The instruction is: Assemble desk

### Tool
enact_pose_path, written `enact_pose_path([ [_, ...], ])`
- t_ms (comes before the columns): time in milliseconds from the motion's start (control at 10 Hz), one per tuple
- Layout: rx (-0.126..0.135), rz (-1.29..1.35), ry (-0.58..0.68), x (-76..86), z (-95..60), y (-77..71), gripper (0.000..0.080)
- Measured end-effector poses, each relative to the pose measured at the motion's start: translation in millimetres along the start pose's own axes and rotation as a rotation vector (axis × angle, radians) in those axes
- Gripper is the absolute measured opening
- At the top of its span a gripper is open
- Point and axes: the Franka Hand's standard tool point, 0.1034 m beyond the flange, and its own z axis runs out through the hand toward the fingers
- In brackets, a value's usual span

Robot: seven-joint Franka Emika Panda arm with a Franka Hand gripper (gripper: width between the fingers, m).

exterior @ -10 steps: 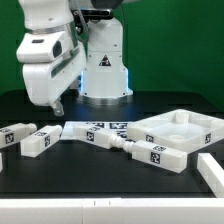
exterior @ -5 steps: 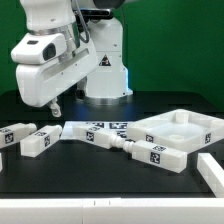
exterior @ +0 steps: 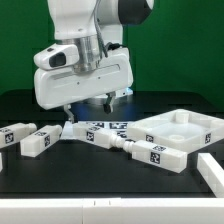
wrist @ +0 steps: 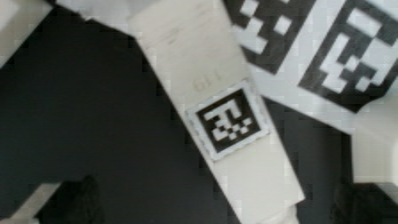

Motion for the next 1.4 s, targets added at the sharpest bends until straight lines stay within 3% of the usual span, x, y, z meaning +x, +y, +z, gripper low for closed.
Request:
enact_pose_path([
  [200,-0.011,-0.013,0.006,0.5,1.4,0.0,0.0649],
  [300,-0.044,-0.049,0.019,2.9,2.8,-2.9,0.0649],
  [400,-0.119,-0.158,0.056,18.9,2.4,-17.1,0.0649],
  [500,-0.128,-0.215,0.062,19.6,12.0,-26.6,0.0649],
  [700,-0.113,-0.214,0.05,11.8,27.8,-15.6,0.0649],
  [1100,-0.084,-0.203,0.026,-5.5,46.6,-10.0,0.0649],
  [1300,-0.082,-0.202,0.025,-5.4,46.6,-10.4,0.0373],
  [1400,-0.082,-0.202,0.025,-5.4,46.5,-10.3,0.0282],
])
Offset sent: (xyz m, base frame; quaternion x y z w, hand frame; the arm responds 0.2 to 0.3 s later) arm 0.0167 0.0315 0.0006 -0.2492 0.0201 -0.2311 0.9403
